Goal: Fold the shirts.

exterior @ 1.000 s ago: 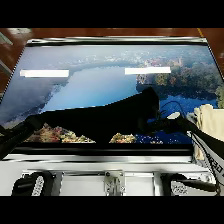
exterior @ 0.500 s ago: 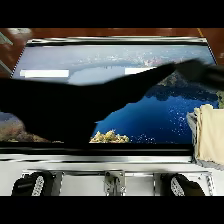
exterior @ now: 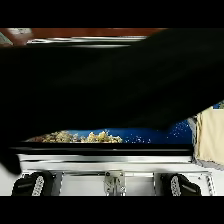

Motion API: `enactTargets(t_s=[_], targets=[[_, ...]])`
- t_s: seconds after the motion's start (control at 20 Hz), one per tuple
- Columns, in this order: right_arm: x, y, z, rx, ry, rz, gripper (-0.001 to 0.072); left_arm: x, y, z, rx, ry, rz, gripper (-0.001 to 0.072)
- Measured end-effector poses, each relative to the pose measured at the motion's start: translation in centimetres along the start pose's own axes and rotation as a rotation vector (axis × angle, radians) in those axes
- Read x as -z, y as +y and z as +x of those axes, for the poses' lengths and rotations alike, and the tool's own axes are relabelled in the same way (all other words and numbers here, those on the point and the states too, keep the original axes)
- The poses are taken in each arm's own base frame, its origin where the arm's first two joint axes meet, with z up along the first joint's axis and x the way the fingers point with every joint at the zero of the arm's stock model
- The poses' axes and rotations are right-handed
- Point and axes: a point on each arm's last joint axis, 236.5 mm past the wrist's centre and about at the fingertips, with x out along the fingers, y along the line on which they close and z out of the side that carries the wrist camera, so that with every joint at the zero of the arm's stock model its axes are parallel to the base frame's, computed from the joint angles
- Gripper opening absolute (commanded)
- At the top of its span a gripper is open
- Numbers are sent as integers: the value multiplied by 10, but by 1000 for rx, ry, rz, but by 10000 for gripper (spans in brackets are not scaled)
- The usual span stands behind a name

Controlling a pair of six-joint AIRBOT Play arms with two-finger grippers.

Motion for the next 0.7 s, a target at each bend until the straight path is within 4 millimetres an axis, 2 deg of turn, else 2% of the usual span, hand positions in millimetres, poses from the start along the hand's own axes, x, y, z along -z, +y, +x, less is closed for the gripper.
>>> enactTargets(t_s=[0.1, 0.15, 0.25, 0.3, 0.4, 0.55, 0.6, 0.7], targets=[[12, -10, 0, 40, 54, -1, 63, 22, 9, 0, -35, 95, 48, 41], [23, -16, 2, 57, 101, 2, 63, 40, 20, 0, -65, 159, 61, 40], [62, -35, 10, 91, 259, 32, 63, 83, 47, 1, -134, 287, 55, 41], [88, -49, 14, 113, 363, 60, 63, 109, 63, 1, -171, 356, 37, 40], [142, -73, 21, 145, 551, 151, 63, 171, 97, -1, -245, 504, -27, 41], [230, -114, 36, 196, 783, 314, 63, 282, 147, -14, -361, 741, -180, 41], [259, -127, 43, 212, 836, 372, 63, 318, 161, -19, -398, 798, -248, 41], [308, -148, 66, 221, 889, 485, 63, 377, 183, -23, -461, 852, -381, 41]])
